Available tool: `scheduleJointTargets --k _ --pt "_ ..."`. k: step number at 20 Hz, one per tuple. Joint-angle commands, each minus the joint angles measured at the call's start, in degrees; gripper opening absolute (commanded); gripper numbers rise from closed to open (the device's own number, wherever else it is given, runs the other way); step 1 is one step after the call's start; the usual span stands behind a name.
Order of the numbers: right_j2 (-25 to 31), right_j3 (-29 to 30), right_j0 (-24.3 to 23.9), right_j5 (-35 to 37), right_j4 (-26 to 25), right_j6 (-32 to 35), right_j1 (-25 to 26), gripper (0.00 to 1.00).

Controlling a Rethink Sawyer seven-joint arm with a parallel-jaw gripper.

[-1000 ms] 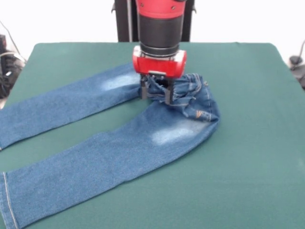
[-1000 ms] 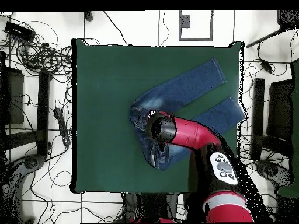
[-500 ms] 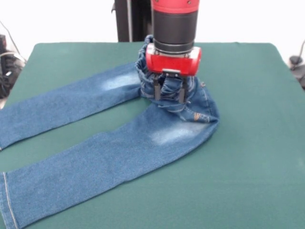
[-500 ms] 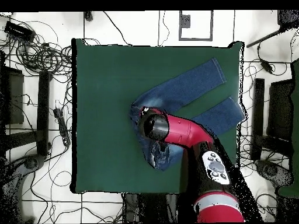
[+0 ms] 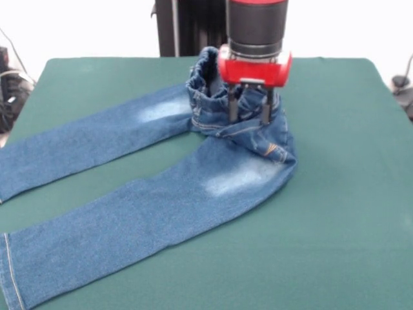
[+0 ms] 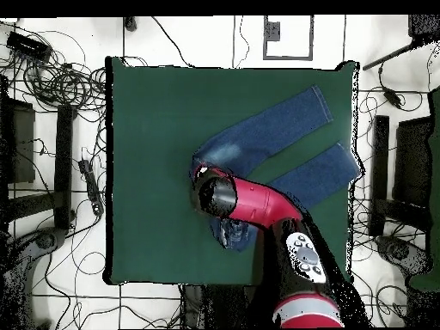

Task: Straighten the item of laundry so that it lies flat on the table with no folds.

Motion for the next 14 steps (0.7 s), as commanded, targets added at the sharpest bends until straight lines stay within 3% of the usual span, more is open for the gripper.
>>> scheduleJointTargets --k 1,9,14 --pt "4.05 9.21 2.97 -3.53 5.05 16.95 0.01 1.0" --pt "3.52 16.61 4.59 -9.83 9.58 21.4 -0.74 1.0" --pt "5.2 17.69 3.78 -12.43 11.25 20.93 0.53 1.0"
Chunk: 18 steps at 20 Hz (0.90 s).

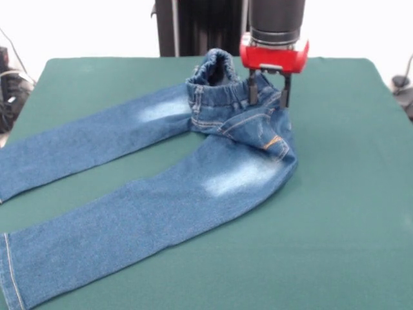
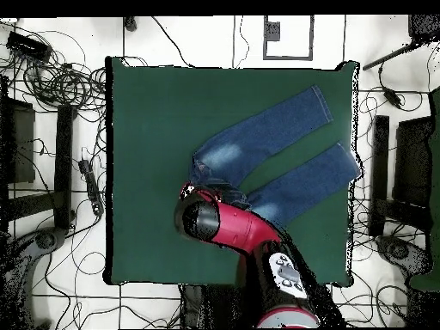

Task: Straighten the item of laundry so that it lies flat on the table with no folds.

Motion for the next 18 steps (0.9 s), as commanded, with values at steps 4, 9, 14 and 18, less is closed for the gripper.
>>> scheduleJointTargets --k 4,9,14,18 --pt "5.56 7.23 1.69 -5.1 5.88 18.87 2.61 1.0" --pt "7.72 7.65 2.22 -6.28 7.43 20.46 3.29 1.0" --pt "8.58 7.28 3.41 -7.46 8.89 22.21 4.26 1.0" --pt "8.22 7.34 5.18 -7.08 10.56 23.65 3.73 1.0"
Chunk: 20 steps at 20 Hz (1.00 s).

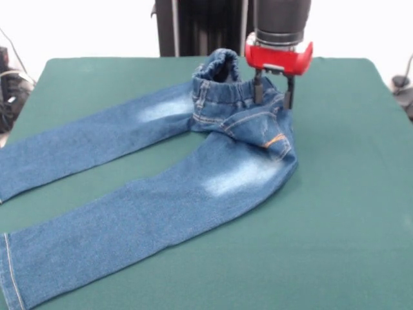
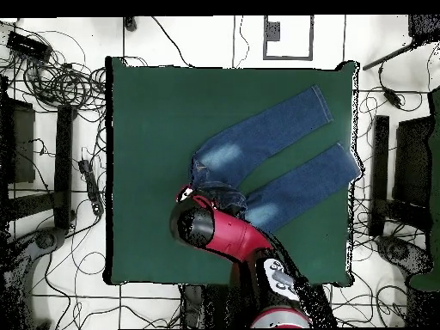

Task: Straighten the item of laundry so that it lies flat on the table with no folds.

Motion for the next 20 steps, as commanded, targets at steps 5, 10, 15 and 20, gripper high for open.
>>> scheduleJointTargets --k 5,10,15,20 --pt "5.98 2.37 8.17 -1.22 9.32 20.22 3.83 1.0" --pt "5.03 -0.18 12.24 -1.04 13.15 22.0 5.22 1.0" --pt "3.78 -2.12 15.03 0.41 16.0 22.5 5.52 1.0" --pt "1.09 -1.92 16.14 3.89 16.44 21.09 2.78 1.0"
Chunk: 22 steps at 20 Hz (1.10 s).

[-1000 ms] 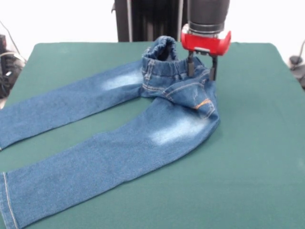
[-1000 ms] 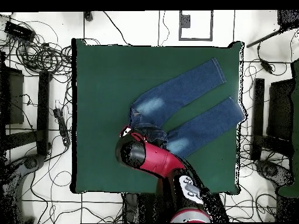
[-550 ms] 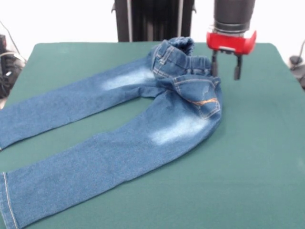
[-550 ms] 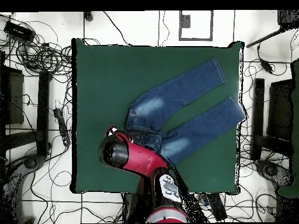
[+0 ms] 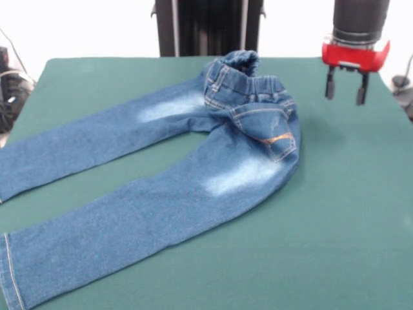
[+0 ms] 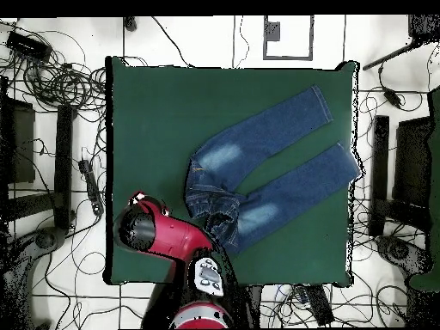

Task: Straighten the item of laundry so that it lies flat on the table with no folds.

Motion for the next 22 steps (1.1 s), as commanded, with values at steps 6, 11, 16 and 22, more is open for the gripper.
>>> scheduleJointTargets --k 6,11,16,22 --pt "-9.48 -5.74 -2.78 19.4 -3.18 5.46 -6.88 1.0" --pt "-9.46 -8.27 -8.38 24.33 -9.25 -0.17 -9.85 1.0" --pt "-7.37 -10.28 -13.7 28.46 -14.29 -2.91 -11.82 1.0" --pt "-4.05 -11.94 -17.94 26.61 -18.42 -2.5 -9.86 1.0"
